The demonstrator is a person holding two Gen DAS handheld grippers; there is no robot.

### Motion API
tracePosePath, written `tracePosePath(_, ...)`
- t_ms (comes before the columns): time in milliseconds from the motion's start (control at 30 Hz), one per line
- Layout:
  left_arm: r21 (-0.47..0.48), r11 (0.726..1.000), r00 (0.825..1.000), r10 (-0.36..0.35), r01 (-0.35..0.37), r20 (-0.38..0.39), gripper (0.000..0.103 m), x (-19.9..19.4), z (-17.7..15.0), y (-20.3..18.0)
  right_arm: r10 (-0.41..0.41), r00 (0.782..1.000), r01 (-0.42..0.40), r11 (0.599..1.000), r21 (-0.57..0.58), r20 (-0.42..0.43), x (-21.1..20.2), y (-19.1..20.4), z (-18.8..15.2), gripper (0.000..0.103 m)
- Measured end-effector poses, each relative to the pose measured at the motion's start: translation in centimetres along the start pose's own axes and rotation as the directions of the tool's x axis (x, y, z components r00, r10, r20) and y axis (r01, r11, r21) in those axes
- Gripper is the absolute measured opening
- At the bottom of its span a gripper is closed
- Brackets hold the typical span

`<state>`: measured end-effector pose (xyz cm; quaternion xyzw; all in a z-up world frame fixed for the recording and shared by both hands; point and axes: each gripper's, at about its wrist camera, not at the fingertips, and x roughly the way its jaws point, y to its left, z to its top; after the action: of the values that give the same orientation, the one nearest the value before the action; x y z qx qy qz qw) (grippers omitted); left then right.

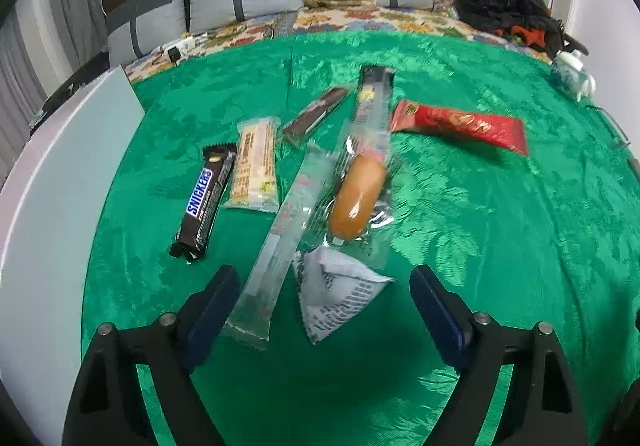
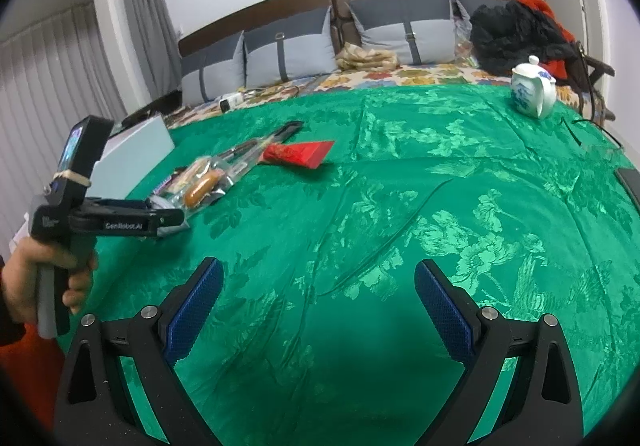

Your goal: Organize snacks

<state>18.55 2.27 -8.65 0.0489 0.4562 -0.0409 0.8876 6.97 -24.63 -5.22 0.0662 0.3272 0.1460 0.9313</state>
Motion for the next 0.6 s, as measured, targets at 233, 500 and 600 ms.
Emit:
tracePosePath(233, -0.042, 0.996, 0.997, -0.076, 0.077, 0.032, 0.088, -2.9, -0.3, 0.9, 0.015, 1.000, -0.015, 1.000, 0.024, 0.007, -0.1, -0.5, 0.4, 0.098)
tracePosePath(500, -0.195, 0.969, 0.988, -0.151, 0.148, 0.000, 0.087, -1.5, 3.9, 5.7, 0.027, 1.000, -0.027, 0.999, 0.044, 0.010, -0.2, -0.8, 0.4, 0.098)
tracePosePath(600, -0.165, 0.976, 0.985, -0.154, 0.139, -0.081, 0.075, 1.2, 4.6, 5.3, 0.031, 1.000, -0.031, 0.998, 0.051, 0.000, 0.1, -0.8, 0.3, 0.098)
